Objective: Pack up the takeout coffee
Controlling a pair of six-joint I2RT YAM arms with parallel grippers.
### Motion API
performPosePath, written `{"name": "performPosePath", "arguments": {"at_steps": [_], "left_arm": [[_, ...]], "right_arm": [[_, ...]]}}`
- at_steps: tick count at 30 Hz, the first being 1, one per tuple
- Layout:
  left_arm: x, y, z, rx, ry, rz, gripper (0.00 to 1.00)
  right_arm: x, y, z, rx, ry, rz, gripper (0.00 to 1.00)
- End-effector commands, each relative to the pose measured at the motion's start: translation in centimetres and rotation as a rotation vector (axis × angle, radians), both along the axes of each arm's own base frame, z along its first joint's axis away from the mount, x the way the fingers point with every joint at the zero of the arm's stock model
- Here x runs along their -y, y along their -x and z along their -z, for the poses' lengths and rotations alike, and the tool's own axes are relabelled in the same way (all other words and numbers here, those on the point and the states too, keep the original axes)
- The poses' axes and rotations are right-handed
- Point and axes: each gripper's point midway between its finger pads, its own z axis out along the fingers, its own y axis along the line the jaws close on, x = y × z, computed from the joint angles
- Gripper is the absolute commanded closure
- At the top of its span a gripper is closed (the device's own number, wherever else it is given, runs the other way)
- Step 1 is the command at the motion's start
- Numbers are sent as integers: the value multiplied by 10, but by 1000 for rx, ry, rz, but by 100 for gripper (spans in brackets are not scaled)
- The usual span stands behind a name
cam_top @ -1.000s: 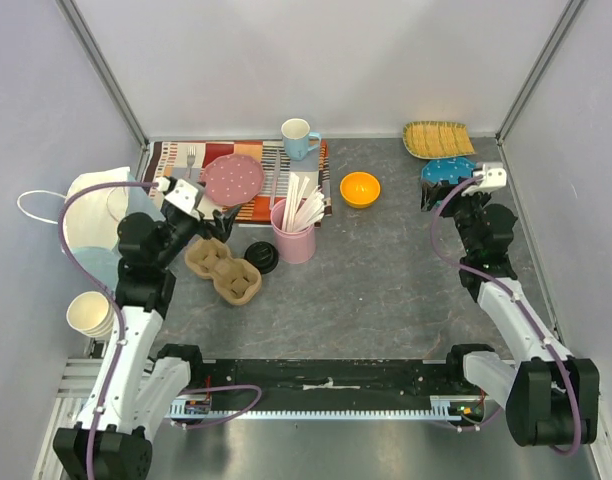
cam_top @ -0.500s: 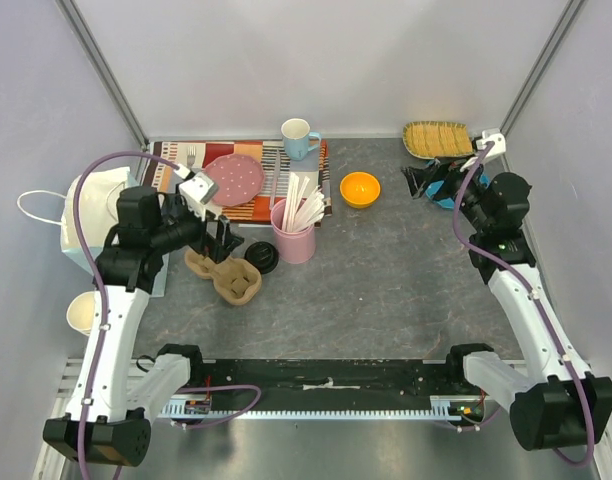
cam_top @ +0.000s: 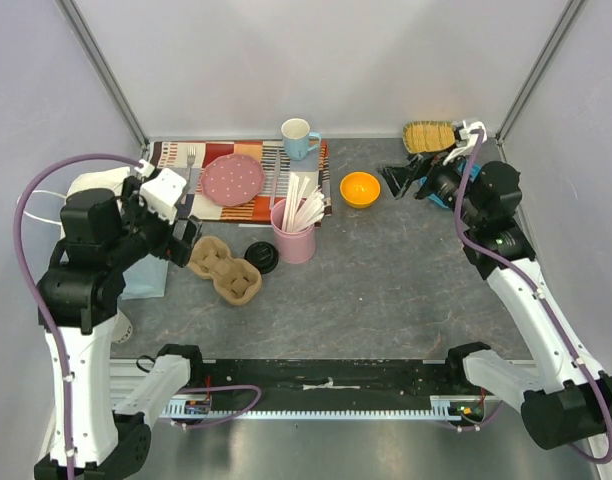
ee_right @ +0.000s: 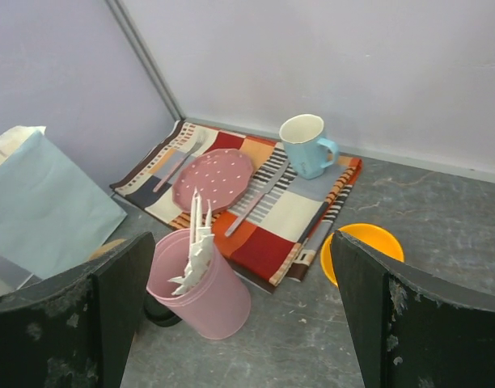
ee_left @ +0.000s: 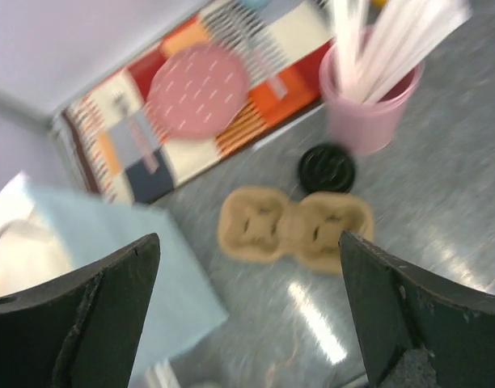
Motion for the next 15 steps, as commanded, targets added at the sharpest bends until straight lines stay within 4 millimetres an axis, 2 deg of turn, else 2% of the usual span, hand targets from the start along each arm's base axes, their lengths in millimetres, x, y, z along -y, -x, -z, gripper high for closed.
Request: {"name": "performPosePath", "arguments": {"at_steps": [1,2,3,5,9,13,15], "left_arm": [[-67,29,28,-169,-228,-295,2],[-73,32,29,-192,-240,-334,3],[-82,44,36,-245,-256,-392,6],[-88,54,40,-265,-257,-434,10],[-122,68,47,-274,-350,-610,11],[-130,79,54,-286,-316,-682,8],[-137,80,64,-301,-327,-728,6]], "right_arm": [[-20,-1,-18,16,19,-55,2],[-26,0,-18,13,26,-73,2],[-30,0,-15,-6,35,-83,2],[-43,-1,-19,-4,48,-113,2],[-65,-2,-22,3,73,-157,2],[-90,-1,-24,6,105,-210,2],[-103,3,-22,12,123,-238,2]]}}
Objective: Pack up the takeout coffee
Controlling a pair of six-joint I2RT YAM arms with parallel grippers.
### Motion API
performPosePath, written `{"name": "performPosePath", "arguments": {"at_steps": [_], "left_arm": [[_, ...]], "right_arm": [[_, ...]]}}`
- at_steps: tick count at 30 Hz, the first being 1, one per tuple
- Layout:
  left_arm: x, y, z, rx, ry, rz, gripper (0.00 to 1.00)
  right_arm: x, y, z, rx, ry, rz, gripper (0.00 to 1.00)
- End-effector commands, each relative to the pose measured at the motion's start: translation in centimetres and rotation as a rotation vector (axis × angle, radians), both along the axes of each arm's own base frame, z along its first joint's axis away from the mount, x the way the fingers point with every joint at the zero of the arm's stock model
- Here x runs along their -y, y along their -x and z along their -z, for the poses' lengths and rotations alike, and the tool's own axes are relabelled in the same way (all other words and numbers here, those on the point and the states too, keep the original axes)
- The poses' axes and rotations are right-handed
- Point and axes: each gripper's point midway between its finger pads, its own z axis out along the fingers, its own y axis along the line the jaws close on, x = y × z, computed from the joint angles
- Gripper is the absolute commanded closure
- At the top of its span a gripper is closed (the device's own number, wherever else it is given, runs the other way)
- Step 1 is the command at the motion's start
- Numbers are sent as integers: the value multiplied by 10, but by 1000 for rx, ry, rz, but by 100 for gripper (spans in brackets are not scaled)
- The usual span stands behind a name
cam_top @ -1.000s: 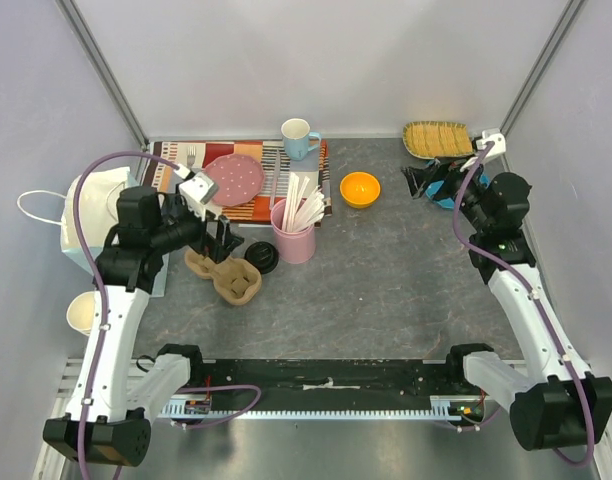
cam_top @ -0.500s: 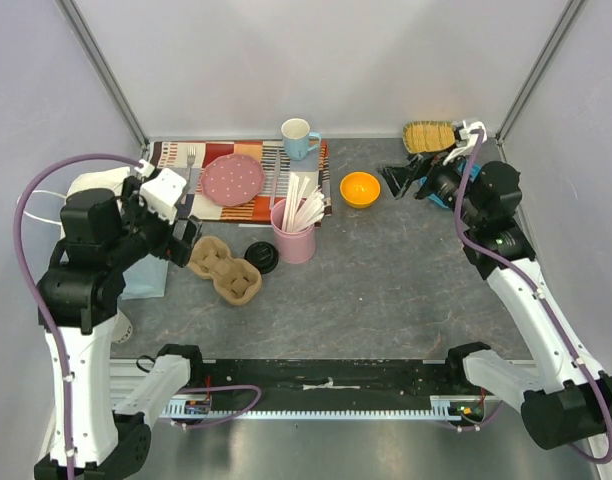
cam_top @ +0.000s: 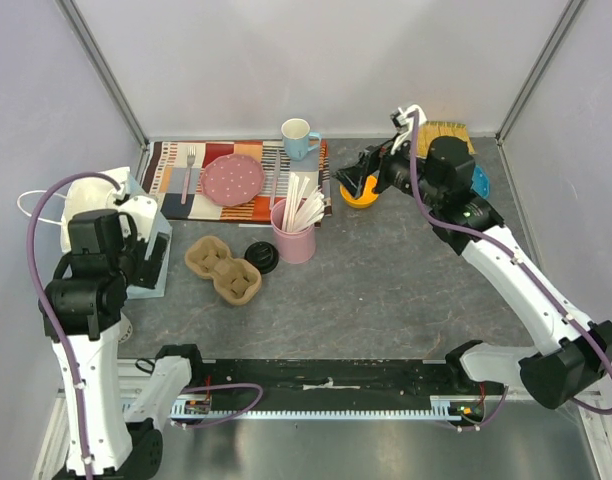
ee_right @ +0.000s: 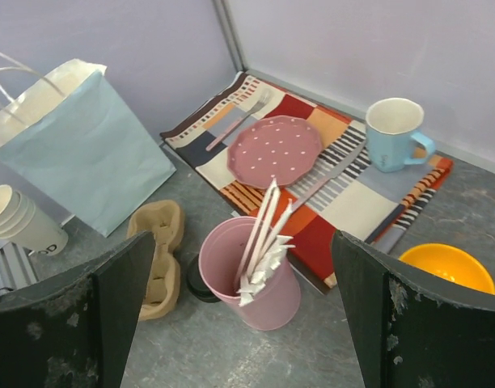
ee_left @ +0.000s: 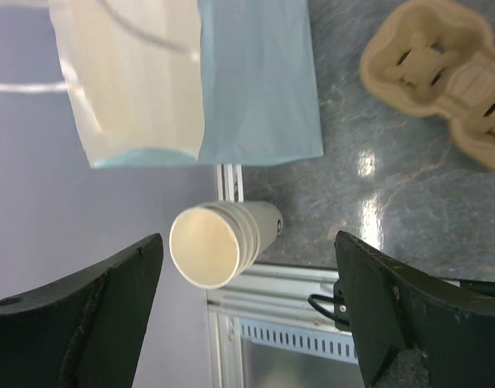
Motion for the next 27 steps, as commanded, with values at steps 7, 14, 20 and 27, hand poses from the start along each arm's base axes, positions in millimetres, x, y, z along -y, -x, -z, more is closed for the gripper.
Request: {"name": "performPosePath", "arguments": {"at_steps": [7,14,20,27], "left_arm": [[-27,27,24,88,114,-344,6],[-40,24,61,33,114,-419,23],[-58,20,95,-54,58,-441,26],[-90,29,91,-68,-8,-502,46]], "right_arm": [[-44,14,1,49,86,-105,2],[-46,21,14,65,141,-136,2],[-40,22,27,91,195,-130,2],[-36,24,42,109,250,-141,2]]}}
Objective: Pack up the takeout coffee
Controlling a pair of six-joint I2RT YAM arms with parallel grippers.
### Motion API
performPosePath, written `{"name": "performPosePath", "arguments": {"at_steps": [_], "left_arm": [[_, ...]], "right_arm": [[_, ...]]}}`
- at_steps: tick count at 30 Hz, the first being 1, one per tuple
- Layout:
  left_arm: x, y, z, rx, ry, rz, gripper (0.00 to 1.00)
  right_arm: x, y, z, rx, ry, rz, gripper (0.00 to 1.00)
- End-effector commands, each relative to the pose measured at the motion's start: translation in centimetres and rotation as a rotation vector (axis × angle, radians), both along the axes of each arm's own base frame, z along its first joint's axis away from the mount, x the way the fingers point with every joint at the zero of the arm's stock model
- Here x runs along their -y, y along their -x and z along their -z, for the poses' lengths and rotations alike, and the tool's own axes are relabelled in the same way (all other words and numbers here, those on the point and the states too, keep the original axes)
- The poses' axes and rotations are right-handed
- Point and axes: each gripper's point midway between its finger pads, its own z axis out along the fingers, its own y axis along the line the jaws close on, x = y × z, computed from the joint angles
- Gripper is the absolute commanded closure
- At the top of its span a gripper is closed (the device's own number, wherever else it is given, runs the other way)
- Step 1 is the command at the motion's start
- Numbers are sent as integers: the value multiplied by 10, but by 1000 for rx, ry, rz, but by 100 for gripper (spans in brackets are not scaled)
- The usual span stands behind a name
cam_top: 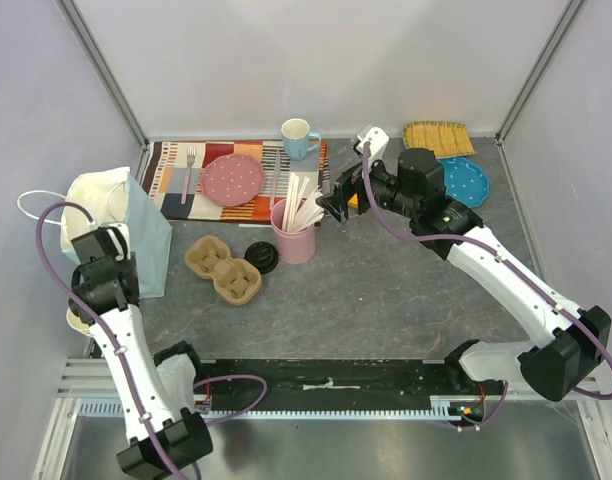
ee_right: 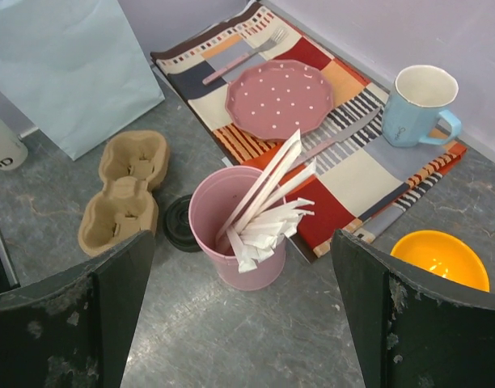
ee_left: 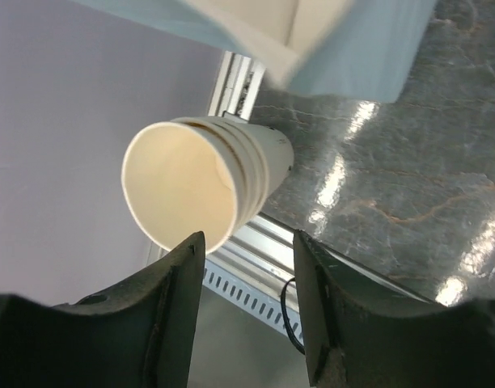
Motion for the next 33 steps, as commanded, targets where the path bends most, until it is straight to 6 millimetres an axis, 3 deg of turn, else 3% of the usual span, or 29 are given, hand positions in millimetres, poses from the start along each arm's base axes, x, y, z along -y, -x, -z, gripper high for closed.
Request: {"name": "performPosePath", "arguments": {"at_steps": [1,4,7,18,24,29,33], "left_arm": [[-23,-4,-24,62,-87,2,46],[-21,-3,-19,39,-83,26,46],[-25,2,2,-33,-70,32,46],[-39,-5,10,-45,-70,26,49],[-37,-3,27,-92,-23,40,52],[-38,-5,29,-93,-13,48,55],[-43,-5,32,-102,-7,42,64]], "right_arm": [[4,4,-3,59,27,-8,2],[4,6,0,71,40,-13,2],[4,6,1,73,44,-12,2],[7,7,0,86,60,-7,2],[8,5,-1,94,68,2,2],[8,4,-1,97,74,1,2],[8,5,-2,98,72,1,2]]}}
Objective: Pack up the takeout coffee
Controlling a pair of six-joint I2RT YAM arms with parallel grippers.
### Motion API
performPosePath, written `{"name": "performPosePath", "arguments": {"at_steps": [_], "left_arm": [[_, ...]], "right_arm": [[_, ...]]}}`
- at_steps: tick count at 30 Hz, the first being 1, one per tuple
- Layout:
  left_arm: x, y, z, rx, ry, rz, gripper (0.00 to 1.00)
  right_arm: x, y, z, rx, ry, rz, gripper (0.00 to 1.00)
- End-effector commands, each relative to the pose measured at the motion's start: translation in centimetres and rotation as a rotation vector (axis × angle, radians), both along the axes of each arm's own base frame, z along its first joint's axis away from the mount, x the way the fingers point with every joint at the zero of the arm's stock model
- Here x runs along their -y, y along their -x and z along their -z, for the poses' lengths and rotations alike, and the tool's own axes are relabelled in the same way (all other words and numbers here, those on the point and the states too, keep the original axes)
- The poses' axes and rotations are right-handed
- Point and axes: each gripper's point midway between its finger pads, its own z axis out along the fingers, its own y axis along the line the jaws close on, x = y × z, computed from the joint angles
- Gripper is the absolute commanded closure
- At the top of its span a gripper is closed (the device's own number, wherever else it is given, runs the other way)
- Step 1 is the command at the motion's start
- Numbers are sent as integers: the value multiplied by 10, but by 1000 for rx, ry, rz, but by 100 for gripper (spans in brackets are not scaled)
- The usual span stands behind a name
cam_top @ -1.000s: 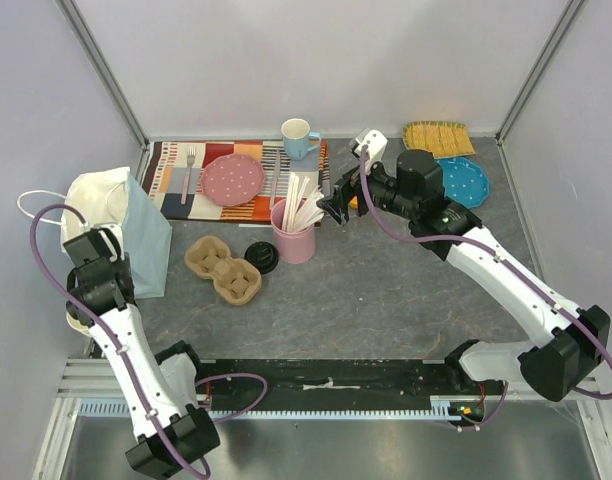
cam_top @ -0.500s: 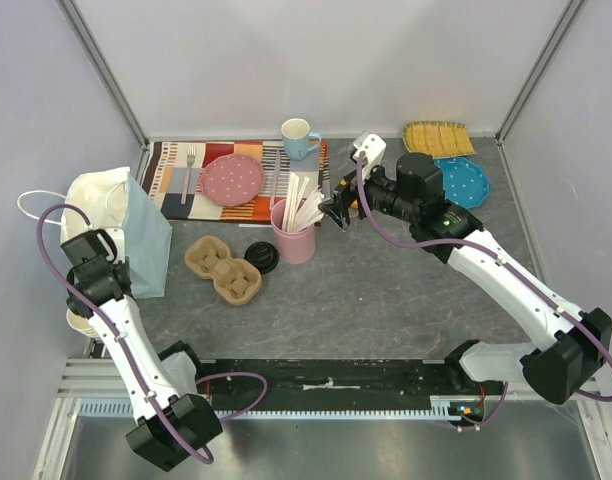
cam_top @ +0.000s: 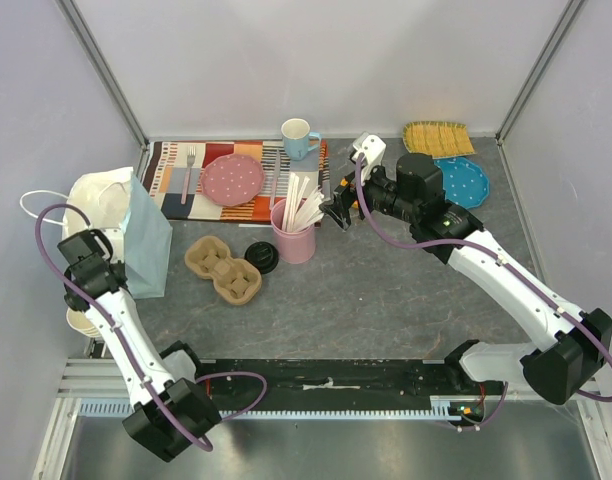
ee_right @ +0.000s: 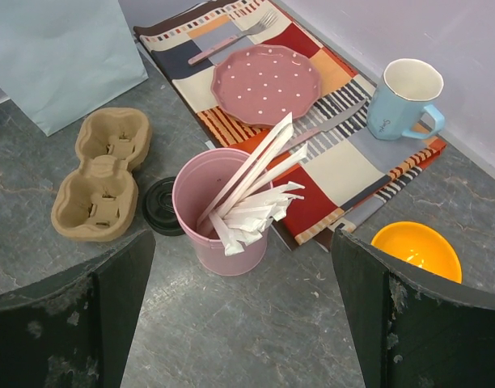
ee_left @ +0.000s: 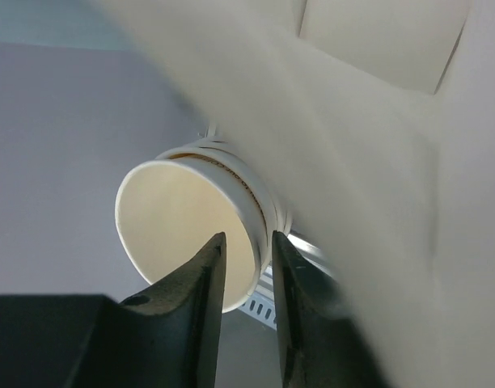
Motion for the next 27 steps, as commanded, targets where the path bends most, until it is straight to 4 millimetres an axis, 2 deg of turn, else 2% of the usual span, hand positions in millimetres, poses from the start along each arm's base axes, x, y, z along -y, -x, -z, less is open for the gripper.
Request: {"name": "performPosePath", "arguments": {"at_steps": [1,13,19,26,27], "left_arm": [[-8,-4,-2,-1,-12,25,66],[-9,5,4,-45,23,17,68],[-3,9,7,-65,66,25,80],[7,8,-6,-49,112,44,98],[8,8,-7,-53,119,47,98]], "right_arm": [[2,2,-17,51,-14,2,2],[0,0,-15,45,-9,3,2],[-1,0,-16,44,-10,-1,2],[-4,0,-16,40,-10,-9,2],[-4,-1,-17,42,-10,-9,2]]}}
